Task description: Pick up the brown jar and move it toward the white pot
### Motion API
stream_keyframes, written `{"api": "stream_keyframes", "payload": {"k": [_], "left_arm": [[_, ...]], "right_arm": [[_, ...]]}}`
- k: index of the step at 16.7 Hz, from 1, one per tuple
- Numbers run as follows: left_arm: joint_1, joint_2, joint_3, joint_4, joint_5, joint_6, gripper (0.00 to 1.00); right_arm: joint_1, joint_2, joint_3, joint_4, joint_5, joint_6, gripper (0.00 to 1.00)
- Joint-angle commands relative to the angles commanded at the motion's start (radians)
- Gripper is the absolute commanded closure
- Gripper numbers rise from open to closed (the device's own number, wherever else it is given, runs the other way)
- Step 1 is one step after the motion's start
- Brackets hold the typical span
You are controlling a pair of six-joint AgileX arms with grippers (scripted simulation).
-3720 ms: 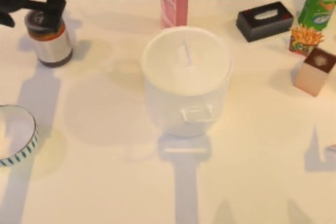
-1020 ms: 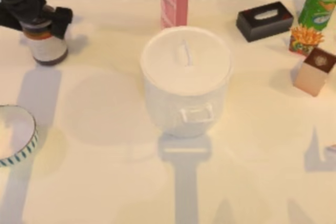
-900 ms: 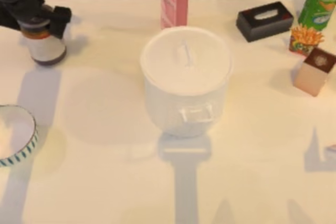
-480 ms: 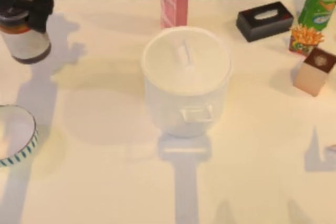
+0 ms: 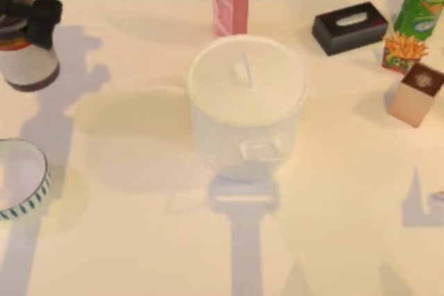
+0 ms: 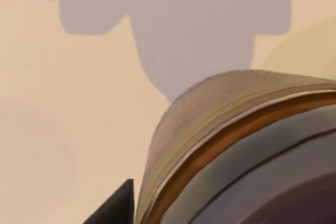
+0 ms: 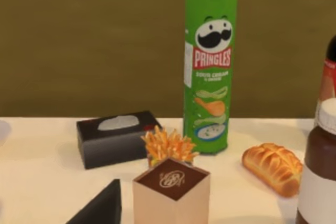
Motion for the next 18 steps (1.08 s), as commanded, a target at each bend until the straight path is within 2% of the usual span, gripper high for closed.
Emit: {"api": "stream_keyframes", "payload": {"k": [4, 14, 18], "left_arm": [[-0.04, -0.015, -0.048, 0.029, -0.022, -0.068, 1.0], [-0.317, -0.123, -0.365, 0.228, -0.163, -0.537, 1.0], [-0.339, -0.133, -0.39, 0.245, -0.175, -0.57, 1.0]], "right_arm": [[0.0, 0.0, 0.0, 0.0, 0.0, 0.0, 0.0], [0.0, 0.0, 0.0, 0.0, 0.0, 0.0, 0.0], [0.0, 0.0, 0.0, 0.0, 0.0, 0.0, 0.0]]}}
